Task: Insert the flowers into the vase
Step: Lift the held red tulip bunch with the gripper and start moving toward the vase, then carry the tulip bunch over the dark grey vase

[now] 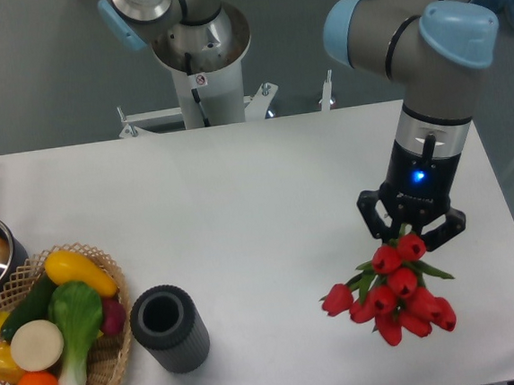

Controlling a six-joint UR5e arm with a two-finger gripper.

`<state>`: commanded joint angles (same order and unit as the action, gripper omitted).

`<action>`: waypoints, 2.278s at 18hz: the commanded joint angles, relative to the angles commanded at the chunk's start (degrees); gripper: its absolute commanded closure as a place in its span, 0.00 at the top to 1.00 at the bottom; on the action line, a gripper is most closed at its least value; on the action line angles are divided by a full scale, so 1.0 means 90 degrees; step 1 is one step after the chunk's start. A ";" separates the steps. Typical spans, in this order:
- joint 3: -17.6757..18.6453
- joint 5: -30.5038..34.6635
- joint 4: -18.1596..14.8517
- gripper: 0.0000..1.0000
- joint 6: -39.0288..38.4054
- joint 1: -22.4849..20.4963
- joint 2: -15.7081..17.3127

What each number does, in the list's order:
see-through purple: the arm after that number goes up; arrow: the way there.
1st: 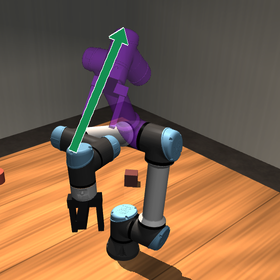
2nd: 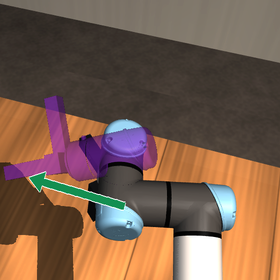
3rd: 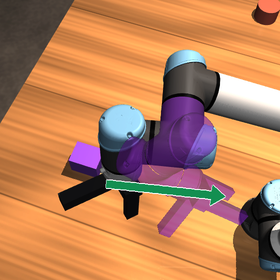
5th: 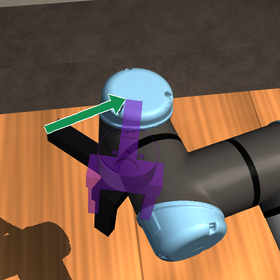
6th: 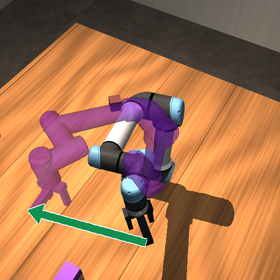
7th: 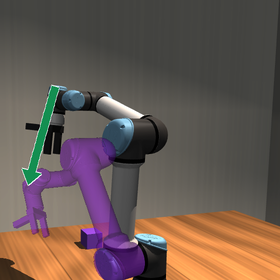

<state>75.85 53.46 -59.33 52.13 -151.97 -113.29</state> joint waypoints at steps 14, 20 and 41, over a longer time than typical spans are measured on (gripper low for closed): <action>0.0185 -0.2218 0.0496 0.03 -0.0558 0.0430 0.0215; 0.0381 -0.2932 0.1025 0.07 -0.0636 0.0557 0.0273; 0.0185 -0.4280 0.1387 0.08 -0.0568 0.1104 -0.0098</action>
<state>77.52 14.94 -46.85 47.02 -142.03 -114.17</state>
